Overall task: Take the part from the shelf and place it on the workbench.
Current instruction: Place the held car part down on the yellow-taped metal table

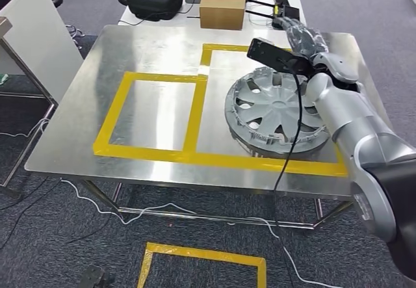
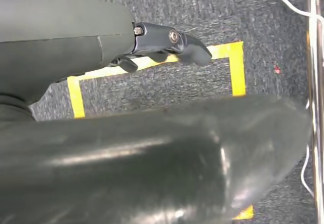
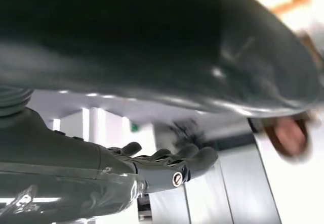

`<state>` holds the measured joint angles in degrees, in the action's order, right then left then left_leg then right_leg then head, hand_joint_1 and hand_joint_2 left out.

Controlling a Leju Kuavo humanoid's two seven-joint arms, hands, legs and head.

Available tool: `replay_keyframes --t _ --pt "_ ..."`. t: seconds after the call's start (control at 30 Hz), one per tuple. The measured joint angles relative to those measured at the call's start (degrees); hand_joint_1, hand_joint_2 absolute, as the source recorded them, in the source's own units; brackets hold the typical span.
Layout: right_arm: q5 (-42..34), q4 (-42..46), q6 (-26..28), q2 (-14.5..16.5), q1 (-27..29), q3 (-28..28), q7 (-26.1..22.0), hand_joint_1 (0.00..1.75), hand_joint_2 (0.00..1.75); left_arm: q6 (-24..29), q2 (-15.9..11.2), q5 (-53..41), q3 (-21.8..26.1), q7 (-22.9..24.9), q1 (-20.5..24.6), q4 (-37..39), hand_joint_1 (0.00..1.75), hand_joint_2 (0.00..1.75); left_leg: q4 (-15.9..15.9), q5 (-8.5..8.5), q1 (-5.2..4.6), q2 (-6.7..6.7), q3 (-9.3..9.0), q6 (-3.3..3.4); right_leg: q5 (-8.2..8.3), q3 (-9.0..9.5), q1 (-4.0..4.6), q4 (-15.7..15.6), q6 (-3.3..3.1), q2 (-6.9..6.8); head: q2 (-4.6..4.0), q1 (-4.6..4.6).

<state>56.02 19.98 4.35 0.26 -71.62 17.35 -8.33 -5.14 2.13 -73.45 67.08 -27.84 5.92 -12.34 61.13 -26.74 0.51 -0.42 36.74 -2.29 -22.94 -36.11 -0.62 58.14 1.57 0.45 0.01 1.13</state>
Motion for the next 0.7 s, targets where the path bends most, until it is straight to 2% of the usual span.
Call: replay_keyframes --t 0.07,0.1,0.13,0.17,0.2,0.23,0.3,0.33,0.4,0.47,0.5,0.53,0.57,0.6,0.63,0.67,0.7 --pt "-3.3 2.4 7.1 0.0 1.7 -2.0 -5.3 0.00 0.00 -0.6 0.1 0.8 0.0 -0.3 -0.1 0.0 0.00 0.00 7.2 -3.25 0.06 0.03 3.61 -0.37 -0.05 0.09 -0.01 0.0 -0.23 0.00 -0.01 -0.30" --pt "-5.2 5.1 10.9 0.0 3.8 -3.3 -8.3 0.00 0.00 -1.0 0.1 1.3 0.1 -0.6 -0.3 0.0 0.00 0.00 10.5 -4.23 0.09 0.03 5.33 -0.49 -0.13 0.18 -0.01 0.0 -0.27 -0.01 -0.01 -0.38" --pt "-6.9 9.2 14.0 0.0 6.6 -4.6 -10.5 0.00 0.00 -1.4 0.2 1.8 0.2 -0.9 -0.5 0.0 0.00 0.00 12.0 -4.15 0.10 0.04 6.21 -0.56 -0.24 0.33 -0.02 0.0 -0.25 -0.04 -0.01 -0.41" --pt "-8.2 14.2 15.9 0.0 10.0 -5.9 -11.7 0.00 0.00 -1.7 0.2 2.3 0.3 -1.3 -0.8 0.0 0.00 0.00 11.5 -3.07 0.13 0.05 6.09 -0.60 -0.37 0.53 -0.06 0.0 -0.16 -0.06 -0.01 -0.44" --pt "-8.8 19.6 16.8 0.0 13.5 -6.9 -12.0 0.00 0.00 -1.9 0.2 2.6 0.5 -1.5 -1.1 0.0 0.00 0.00 8.9 -1.16 0.20 0.06 4.89 -0.66 -0.54 0.74 -0.12 0.0 -0.02 -0.09 -0.01 -0.45" --pt "-9.1 24.8 16.9 0.0 16.7 -7.7 -11.8 0.00 0.00 -1.9 0.3 2.8 0.6 -1.7 -1.4 0.0 0.00 0.00 5.2 0.92 0.34 0.10 3.08 -0.75 -0.71 0.87 -0.15 0.1 0.19 -0.08 -0.01 -0.49" --pt "-9.5 33.0 17.7 -0.4 21.4 -8.8 -12.0 0.00 0.00 -2.1 0.4 3.1 0.7 -2.1 -1.7 0.0 0.00 0.00 -1.3 3.03 0.57 0.02 -0.01 -0.59 -1.07 0.61 0.04 0.5 0.70 0.01 0.00 -0.81" --pt "-10.0 37.3 19.2 -0.8 24.3 -9.4 -12.7 0.00 0.00 -2.2 0.6 3.5 0.9 -2.4 -1.7 0.0 0.00 0.00 -2.7 3.07 0.64 -0.08 -0.72 -0.24 -1.22 0.47 0.20 0.5 1.01 0.03 0.00 -1.00" --pt "-11.7 47.8 24.4 -2.2 32.8 -10.8 -15.2 0.00 0.00 -2.5 0.8 4.6 1.5 -3.2 -1.8 0.0 0.00 0.00 -3.0 2.60 0.74 -0.52 -1.18 0.84 -1.56 0.90 0.36 0.0 1.67 -0.30 0.00 -1.13" --pt "-15.0 61.1 30.4 -3.8 45.8 -13.2 -19.5 0.00 0.00 -2.4 1.0 5.7 2.3 -4.0 -2.2 0.0 0.00 0.00 -3.2 2.30 0.97 -1.11 -1.80 1.74 -3.03 1.40 0.36 1.0 2.36 -0.65 -0.01 -0.94" --pt "-17.4 67.6 32.6 -4.3 53.2 -15.1 -22.4 0.00 0.00 -2.2 1.1 6.3 2.8 -4.5 -2.5 0.0 0.00 0.00 -3.3 2.17 1.06 -1.41 -2.03 2.12 -4.64 0.70 0.35 3.1 2.60 -0.70 -0.01 -0.68" --pt "-20.3 73.8 34.0 -4.6 60.7 -17.5 -25.5 0.00 0.00 -1.9 1.1 6.9 3.4 -4.9 -2.9 0.0 0.00 0.00 -3.3 2.00 1.03 -1.67 -2.15 2.43 -6.73 -0.81 0.34 6.5 2.73 -0.61 -0.01 -0.36" --pt "-23.2 79.0 34.8 -4.6 67.6 -20.1 -28.1 0.00 0.00 -1.6 1.1 7.5 3.9 -5.2 -3.2 0.0 0.00 0.00 -3.3 1.81 0.92 -1.85 -2.19 2.66 -8.92 -2.95 0.33 10.6 2.78 -0.53 0.00 -0.02" --pt "-25.7 83.7 34.9 -4.6 73.8 -22.7 -29.8 0.00 0.00 -1.4 1.1 7.9 4.4 -5.5 -3.6 0.0 0.00 0.00 -3.3 1.63 0.74 -1.89 -2.24 2.80 -10.44 -4.96 0.34 14.2 2.75 -0.46 0.01 0.27" --pt "-27.6 87.8 34.9 -4.6 78.8 -25.2 -30.8 0.00 0.00 -1.3 1.1 8.3 5.0 -5.7 -3.8 0.0 0.00 0.00 -3.3 1.43 0.54 -1.81 -2.33 2.86 -10.92 -6.23 0.34 16.2 2.67 -0.42 0.01 0.48" --pt "-28.5 91.2 34.9 -4.6 82.7 -27.2 -31.1 0.00 0.00 -1.3 1.1 8.5 5.4 -5.9 -4.0 0.0 0.00 0.00 -3.3 1.23 0.34 -1.63 -2.49 2.84 -10.22 -6.38 0.35 16.1 2.52 -0.39 0.02 0.63" --pt "-28.9 94.1 34.8 -4.6 85.5 -28.8 -31.3 0.00 0.00 -1.2 1.1 8.6 5.8 -6.0 -4.1 0.0 0.00 0.00 -3.3 1.03 0.19 -1.38 -2.72 2.76 -8.54 -5.24 0.37 13.6 2.32 -0.39 0.02 0.72"
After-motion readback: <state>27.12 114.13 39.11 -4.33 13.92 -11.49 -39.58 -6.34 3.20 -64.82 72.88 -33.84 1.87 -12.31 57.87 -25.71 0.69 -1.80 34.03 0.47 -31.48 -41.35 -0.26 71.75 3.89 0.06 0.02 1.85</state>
